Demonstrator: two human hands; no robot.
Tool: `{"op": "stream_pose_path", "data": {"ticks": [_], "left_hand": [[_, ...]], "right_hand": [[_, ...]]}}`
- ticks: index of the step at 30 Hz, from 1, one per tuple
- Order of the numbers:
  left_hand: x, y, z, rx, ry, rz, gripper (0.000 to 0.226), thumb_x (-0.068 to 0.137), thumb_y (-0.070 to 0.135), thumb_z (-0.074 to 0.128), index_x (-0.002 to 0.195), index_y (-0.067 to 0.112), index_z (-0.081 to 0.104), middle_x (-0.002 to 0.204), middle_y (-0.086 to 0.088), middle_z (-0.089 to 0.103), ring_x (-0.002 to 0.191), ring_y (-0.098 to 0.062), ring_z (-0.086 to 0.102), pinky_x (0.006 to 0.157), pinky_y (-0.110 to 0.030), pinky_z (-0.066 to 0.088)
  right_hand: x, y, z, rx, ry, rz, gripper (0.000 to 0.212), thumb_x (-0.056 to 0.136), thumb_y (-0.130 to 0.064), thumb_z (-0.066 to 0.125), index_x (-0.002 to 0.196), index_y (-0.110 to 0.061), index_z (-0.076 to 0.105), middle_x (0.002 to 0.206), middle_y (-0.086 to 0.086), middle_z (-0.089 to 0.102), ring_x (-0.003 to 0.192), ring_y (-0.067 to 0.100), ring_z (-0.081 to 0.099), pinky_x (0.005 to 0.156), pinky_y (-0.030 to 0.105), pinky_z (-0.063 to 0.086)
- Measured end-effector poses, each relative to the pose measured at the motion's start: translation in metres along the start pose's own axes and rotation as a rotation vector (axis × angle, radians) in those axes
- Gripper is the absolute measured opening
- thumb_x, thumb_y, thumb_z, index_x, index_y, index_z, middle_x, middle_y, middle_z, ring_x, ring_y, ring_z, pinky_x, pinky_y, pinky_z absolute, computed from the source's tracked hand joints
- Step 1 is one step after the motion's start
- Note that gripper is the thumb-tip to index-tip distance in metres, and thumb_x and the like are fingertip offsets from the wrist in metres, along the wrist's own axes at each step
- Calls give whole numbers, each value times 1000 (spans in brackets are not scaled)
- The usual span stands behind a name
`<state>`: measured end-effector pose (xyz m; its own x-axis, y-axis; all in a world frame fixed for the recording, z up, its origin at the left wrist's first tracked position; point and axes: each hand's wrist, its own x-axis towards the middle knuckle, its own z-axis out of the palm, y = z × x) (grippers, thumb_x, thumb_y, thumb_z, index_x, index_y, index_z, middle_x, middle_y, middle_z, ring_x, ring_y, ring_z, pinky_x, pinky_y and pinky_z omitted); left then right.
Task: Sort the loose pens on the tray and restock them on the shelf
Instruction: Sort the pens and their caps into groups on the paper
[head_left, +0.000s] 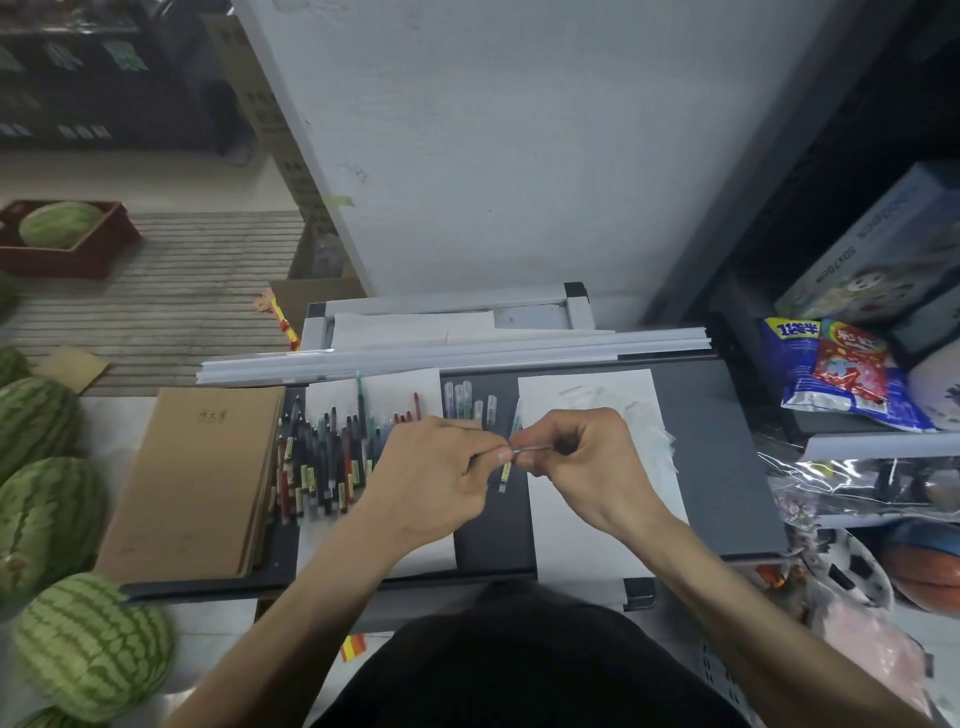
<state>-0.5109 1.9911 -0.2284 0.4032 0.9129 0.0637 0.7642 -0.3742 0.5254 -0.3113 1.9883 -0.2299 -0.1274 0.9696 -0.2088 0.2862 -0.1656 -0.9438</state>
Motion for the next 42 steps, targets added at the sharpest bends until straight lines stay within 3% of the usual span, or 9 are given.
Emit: {"op": "stream_pose_path", "data": {"ticks": [4, 9, 15, 19, 22, 26, 28, 31, 42], "left_hand": [[3, -4, 13, -164, -96, -124, 33, 104, 36, 52, 78, 25, 69, 63, 9, 59, 63, -14, 54, 66, -35, 49], [14, -5, 42, -421, -47, -332, 39, 106, 22, 54, 70, 22, 68, 66, -1, 68, 61, -15, 63, 69, -38, 52], [13, -13, 73, -448, -61, -485, 30, 104, 13, 51, 88, 11, 77, 58, 8, 65, 60, -14, 63, 66, -31, 52], [6, -39, 76, -418, -114, -528, 25, 100, 10, 55, 88, 10, 76, 79, -7, 76, 73, -28, 73, 78, -45, 60], [-5, -65, 68, -252, -139, -545, 26, 99, 10, 54, 100, 11, 80, 97, -2, 79, 86, -24, 73, 86, -37, 60], [-25, -103, 56, -62, -100, -714, 28, 86, 8, 48, 59, 10, 54, 58, -1, 59, 50, -18, 51, 52, -32, 50], [-32, -114, 49, -13, -48, -777, 25, 82, 8, 49, 57, 13, 45, 52, -1, 51, 46, -17, 45, 44, -33, 41], [-36, -128, 43, 51, -33, -829, 25, 85, 9, 51, 61, 12, 46, 56, -5, 54, 50, -21, 51, 45, -28, 34], [-22, -135, 49, 62, -154, -916, 29, 92, 27, 74, 73, 8, 62, 66, -6, 68, 59, -20, 67, 59, -34, 60]], "right_hand": [[6, 9, -5, 69, -77, 60, 14, 87, 1, 76, 87, -12, 79, 81, 3, 77, 66, 8, 64, 65, 19, 49], [18, 32, 10, 533, -75, 387, 14, 96, -16, 72, 99, -3, 75, 90, 13, 73, 80, 20, 63, 76, 26, 51], [43, 57, 28, 259, -33, 447, 15, 101, -21, 67, 98, -7, 72, 86, 8, 75, 74, 20, 69, 62, 23, 55], [75, 67, 30, 137, -17, 487, 22, 102, -16, 65, 101, 5, 72, 81, 12, 78, 77, 24, 78, 74, 30, 64], [100, 75, 27, -57, 12, 470, 22, 97, -17, 70, 88, 1, 76, 75, 11, 78, 73, 24, 78, 84, 37, 64], [120, 84, 31, -415, -25, 411, 31, 93, -28, 71, 73, -6, 78, 59, 3, 73, 63, 13, 74, 83, 32, 61], [126, 88, 36, -526, -15, 383, 33, 92, -31, 72, 72, -6, 78, 56, 1, 72, 66, 12, 73, 81, 31, 60], [131, 89, 43, -612, 9, 361, 32, 89, -32, 74, 73, -5, 75, 59, 3, 71, 66, 15, 72, 77, 31, 61], [117, 94, 37, -583, 39, 296, 32, 95, -33, 68, 78, -8, 77, 72, 5, 74, 74, 21, 70, 75, 32, 58]]}}
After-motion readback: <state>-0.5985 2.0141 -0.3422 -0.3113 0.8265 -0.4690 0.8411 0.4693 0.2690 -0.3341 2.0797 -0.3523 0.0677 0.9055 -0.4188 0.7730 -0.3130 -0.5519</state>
